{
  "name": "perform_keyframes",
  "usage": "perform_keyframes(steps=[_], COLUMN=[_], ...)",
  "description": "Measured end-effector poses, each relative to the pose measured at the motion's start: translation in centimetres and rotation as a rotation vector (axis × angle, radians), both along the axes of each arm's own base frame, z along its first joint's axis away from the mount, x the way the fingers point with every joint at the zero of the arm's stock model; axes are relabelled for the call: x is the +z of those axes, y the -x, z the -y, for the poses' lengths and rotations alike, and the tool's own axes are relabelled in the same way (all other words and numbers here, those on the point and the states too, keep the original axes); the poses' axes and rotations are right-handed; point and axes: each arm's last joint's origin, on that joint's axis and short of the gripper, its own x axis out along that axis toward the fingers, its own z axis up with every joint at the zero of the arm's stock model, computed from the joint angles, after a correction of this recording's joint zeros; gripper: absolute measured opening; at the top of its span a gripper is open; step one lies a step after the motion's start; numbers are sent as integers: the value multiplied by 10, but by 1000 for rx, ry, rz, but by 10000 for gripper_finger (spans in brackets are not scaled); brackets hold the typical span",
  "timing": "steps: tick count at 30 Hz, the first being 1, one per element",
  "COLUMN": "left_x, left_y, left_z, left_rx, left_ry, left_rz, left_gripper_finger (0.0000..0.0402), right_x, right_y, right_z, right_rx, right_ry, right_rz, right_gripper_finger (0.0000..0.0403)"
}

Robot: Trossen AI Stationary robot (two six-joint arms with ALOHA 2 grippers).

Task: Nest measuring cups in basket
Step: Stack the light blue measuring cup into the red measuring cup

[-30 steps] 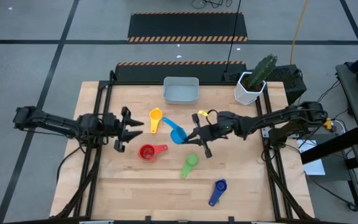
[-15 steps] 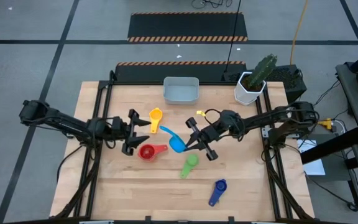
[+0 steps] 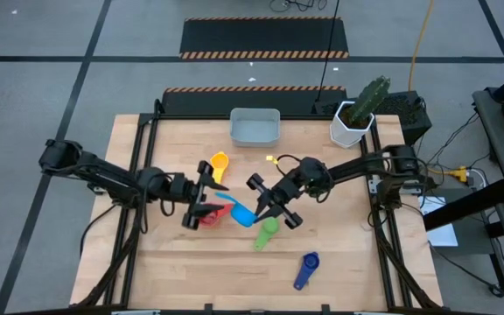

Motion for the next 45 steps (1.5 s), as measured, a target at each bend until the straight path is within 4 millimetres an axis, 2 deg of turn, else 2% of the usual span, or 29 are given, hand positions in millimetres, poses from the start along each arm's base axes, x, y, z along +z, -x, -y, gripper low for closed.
perform_keyframes(steps=[5, 12, 34, 39, 45], left_x=[2, 0, 3, 4, 12], left_y=[-10, -23, -22, -21, -14], left_z=[3, 7, 8, 8, 6], left_rx=[-16, -41, -74, -80, -86], left_ry=[-5, -36, -64, -49, -33], left_rz=[-7, -15, 26, 31, 2], left_gripper_finger=[210, 184, 10, 12, 8], right_x=[-7, -5, -4, -4, 3], right_y=[-3, -2, -1, -3, 0], right_z=[0, 0, 0, 2, 10], right_rx=[-3, 18, 35, 4, -10], right_ry=[6, 2, 3, -50, -117], right_rz=[-11, 5, 9, -41, -180], right_gripper_finger=[0, 0, 2, 30, 107])
